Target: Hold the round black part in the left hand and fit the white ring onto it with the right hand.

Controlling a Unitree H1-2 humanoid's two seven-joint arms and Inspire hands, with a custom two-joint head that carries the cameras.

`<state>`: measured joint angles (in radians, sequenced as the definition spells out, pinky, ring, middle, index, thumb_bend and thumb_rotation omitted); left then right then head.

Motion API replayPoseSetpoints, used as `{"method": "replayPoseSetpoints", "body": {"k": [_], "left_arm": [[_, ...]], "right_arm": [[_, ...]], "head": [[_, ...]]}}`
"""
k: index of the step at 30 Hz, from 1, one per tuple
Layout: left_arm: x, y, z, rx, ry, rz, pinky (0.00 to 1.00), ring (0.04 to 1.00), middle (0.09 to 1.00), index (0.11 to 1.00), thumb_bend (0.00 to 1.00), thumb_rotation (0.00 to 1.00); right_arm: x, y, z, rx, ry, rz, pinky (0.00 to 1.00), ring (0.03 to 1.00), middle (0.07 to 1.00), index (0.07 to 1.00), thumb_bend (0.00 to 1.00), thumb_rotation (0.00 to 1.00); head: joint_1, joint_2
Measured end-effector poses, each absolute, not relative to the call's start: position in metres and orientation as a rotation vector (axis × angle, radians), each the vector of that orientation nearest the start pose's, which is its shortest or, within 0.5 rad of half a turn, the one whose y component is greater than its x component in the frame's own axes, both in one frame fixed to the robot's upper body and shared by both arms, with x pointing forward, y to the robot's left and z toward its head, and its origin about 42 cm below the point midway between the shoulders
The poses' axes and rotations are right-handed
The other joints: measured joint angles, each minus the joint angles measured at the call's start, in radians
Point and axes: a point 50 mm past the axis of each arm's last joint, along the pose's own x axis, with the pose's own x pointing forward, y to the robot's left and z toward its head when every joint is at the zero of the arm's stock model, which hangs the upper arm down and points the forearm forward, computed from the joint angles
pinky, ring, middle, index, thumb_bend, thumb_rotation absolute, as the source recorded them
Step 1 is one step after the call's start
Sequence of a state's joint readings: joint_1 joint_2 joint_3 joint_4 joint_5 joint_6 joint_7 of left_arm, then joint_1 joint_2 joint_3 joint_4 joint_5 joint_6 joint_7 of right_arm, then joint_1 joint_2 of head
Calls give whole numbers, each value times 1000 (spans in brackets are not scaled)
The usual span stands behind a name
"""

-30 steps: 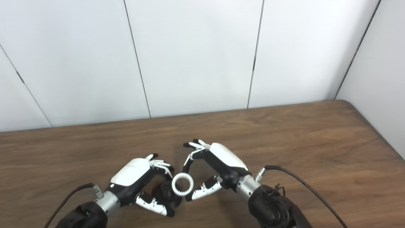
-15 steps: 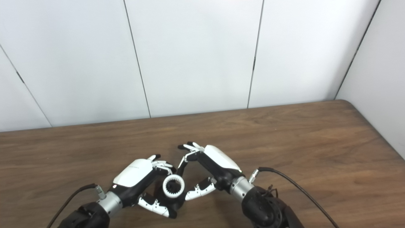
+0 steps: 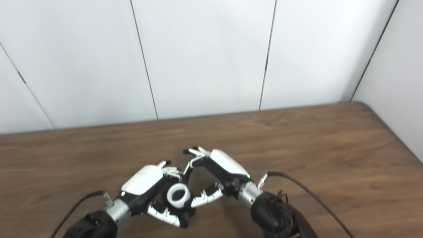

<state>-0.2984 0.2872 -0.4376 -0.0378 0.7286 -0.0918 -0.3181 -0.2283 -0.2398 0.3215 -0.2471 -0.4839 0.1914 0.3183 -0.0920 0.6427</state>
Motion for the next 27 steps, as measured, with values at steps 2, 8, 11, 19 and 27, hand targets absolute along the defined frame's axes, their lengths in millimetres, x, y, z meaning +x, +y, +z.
{"method": "replayPoseSetpoints", "body": {"k": [2, 8, 11, 19, 27], "left_arm": [[338, 153, 160, 1117, -354, -693, 1000, 865, 798, 480, 507, 56], [338, 154, 160, 1118, -356, -693, 1000, 868, 798, 481, 506, 57], [337, 155, 160, 1117, -355, -692, 1000, 868, 799, 481, 506, 57], [338, 162, 160, 1107, -346, -683, 1000, 861, 795, 482, 506, 57], [340, 169, 160, 1101, -340, -672, 1000, 857, 795, 482, 508, 55]], "right_arm": [[322, -168, 194, -769, -220, 510, 1000, 1000, 937, 476, 513, 127], [322, -167, 194, -770, -219, 513, 1000, 1000, 936, 476, 513, 127], [322, -167, 194, -769, -218, 512, 1000, 1000, 937, 476, 514, 126], [323, -171, 196, -753, -190, 505, 1000, 1000, 967, 479, 519, 142], [319, -189, 202, -822, -128, 551, 979, 1000, 1000, 811, 996, 390]], "head": [[0, 0], [-11, -2], [-14, -3], [-15, -12], [-15, -15]]}}
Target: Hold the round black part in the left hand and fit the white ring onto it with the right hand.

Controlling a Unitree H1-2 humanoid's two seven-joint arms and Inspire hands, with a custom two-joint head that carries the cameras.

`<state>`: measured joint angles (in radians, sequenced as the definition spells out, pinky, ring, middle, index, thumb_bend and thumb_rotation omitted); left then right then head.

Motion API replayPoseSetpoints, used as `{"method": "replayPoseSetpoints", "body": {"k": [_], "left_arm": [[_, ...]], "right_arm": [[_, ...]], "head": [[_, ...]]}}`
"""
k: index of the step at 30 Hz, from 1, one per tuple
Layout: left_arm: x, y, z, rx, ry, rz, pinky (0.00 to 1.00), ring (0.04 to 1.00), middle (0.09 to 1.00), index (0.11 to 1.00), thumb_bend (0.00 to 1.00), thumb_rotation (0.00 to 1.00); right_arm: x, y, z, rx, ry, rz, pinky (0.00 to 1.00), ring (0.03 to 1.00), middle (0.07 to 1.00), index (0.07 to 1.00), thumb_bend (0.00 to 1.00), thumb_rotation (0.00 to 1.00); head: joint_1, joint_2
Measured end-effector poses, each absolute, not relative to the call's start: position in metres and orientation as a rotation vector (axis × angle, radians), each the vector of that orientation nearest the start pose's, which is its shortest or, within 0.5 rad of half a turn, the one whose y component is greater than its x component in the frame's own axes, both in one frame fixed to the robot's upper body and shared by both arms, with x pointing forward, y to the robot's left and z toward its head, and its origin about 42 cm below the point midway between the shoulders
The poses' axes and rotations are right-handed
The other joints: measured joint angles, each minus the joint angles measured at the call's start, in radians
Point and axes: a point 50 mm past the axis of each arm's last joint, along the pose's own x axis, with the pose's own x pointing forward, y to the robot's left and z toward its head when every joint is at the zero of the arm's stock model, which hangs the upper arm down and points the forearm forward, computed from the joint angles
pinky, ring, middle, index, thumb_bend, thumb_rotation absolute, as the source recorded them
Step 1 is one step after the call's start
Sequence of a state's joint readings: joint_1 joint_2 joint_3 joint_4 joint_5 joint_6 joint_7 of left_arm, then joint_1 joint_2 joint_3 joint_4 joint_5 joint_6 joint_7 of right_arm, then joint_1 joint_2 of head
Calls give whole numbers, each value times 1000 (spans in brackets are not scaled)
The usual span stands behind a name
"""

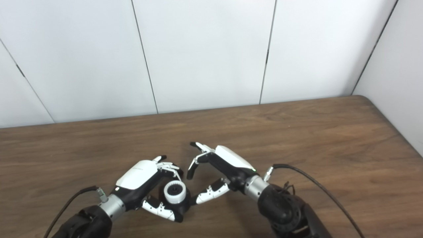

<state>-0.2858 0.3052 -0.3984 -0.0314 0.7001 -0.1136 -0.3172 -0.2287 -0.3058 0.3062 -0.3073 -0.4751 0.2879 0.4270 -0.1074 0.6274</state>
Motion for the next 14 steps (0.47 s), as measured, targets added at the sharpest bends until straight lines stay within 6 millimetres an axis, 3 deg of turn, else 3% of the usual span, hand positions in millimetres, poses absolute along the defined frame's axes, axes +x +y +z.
{"method": "replayPoseSetpoints", "body": {"k": [10, 14], "left_arm": [[341, 171, 159, 1097, -337, -670, 1000, 863, 796, 482, 507, 55], [342, 172, 158, 1094, -333, -667, 1000, 867, 798, 482, 508, 55]], "right_arm": [[317, -198, 213, -824, -94, 562, 1000, 1000, 1000, 912, 1000, 441], [317, -222, 221, -826, -89, 508, 1000, 1000, 1000, 925, 1000, 463]], "head": [[5, -3], [8, -6]]}}
